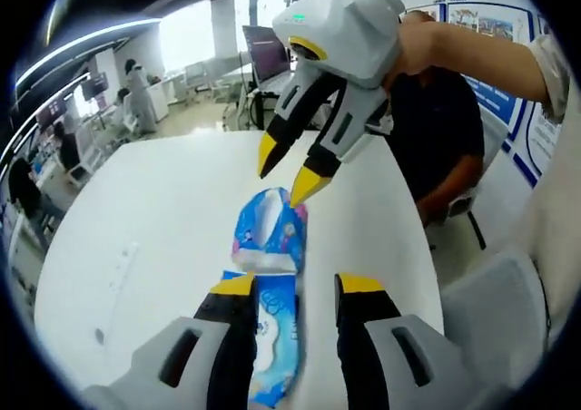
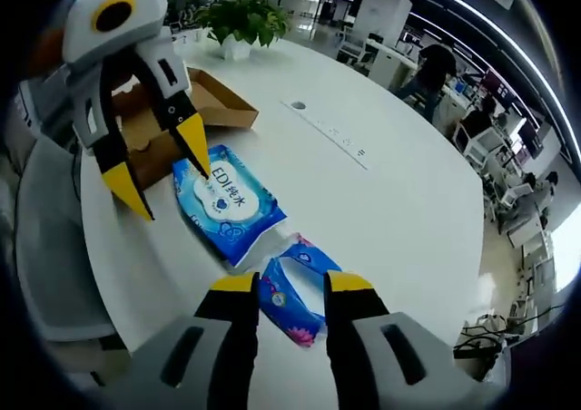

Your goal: Operate the shoe box by opening the lid, removing the specified soft item, and placing it in the target area until the item is outside and the box remains undamaged.

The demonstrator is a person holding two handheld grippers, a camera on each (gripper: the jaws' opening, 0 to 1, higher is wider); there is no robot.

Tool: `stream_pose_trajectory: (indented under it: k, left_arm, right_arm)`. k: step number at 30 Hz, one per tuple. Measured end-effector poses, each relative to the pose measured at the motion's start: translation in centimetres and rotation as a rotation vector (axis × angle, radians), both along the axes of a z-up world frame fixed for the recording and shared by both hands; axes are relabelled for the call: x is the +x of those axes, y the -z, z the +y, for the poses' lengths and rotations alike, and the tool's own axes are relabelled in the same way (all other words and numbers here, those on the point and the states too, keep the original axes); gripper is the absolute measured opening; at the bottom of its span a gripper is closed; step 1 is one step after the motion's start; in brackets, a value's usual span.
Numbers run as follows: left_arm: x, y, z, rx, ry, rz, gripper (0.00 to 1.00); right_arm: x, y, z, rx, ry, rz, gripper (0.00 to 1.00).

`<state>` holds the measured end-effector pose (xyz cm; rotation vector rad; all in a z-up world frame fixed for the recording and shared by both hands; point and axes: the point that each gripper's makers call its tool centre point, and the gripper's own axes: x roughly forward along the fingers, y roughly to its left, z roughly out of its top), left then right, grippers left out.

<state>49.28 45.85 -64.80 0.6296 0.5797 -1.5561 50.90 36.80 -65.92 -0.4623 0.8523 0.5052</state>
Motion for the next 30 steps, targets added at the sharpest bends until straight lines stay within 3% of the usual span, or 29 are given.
stream_pose_trajectory:
  k: [11,30]
  left_arm:
    - [0.1,-1.5,5.7,-0.015,-0.058,-0.014,0.38]
    - [1.5,-2.8,15.7,-0.041,-0.230,-0.029,0.41]
  right_arm:
    - [-1.6,-1.3,4.2,0.027,-0.070,0.005,0.34]
    - [-3.2,-2.5,12.0,0.043,-0.228,0.015,0.34]
